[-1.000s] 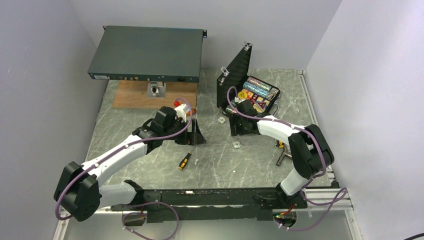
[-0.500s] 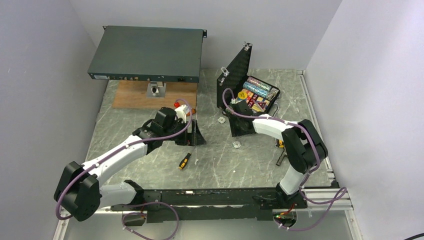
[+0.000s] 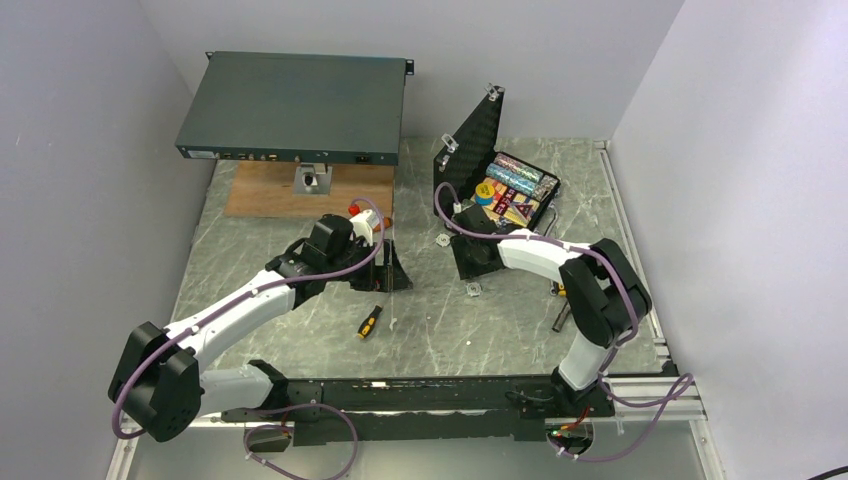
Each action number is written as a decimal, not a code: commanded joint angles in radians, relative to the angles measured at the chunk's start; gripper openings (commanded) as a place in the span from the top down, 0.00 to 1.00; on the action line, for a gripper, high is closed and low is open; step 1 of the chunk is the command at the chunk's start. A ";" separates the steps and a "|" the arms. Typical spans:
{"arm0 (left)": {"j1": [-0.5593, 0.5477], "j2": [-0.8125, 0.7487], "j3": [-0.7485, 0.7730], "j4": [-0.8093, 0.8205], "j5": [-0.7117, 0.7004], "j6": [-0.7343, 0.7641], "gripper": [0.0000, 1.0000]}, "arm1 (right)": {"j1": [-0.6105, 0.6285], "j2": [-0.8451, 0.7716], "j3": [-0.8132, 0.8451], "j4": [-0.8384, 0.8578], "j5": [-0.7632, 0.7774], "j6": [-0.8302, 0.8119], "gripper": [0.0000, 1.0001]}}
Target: Pack up texas hold em set
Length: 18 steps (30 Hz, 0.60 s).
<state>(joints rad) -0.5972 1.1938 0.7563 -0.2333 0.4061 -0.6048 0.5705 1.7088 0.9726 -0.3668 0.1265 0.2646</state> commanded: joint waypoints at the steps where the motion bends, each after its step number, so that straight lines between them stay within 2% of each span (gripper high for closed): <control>1: 0.000 -0.002 0.002 0.026 0.024 0.005 0.11 | 0.006 0.044 0.032 -0.063 0.032 -0.014 0.53; 10: -0.001 -0.022 0.001 0.007 0.013 0.012 0.11 | 0.005 0.103 0.088 -0.050 0.038 -0.022 0.49; 15: 0.000 -0.021 -0.007 0.013 0.018 0.007 0.11 | 0.005 0.104 0.082 -0.057 0.024 -0.021 0.57; 18: 0.000 -0.019 -0.005 0.016 0.020 0.006 0.11 | 0.006 0.089 0.071 -0.066 0.020 -0.017 0.57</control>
<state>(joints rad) -0.5972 1.1934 0.7559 -0.2447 0.4065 -0.6037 0.5747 1.7786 1.0595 -0.3923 0.1337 0.2607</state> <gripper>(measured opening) 0.893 0.437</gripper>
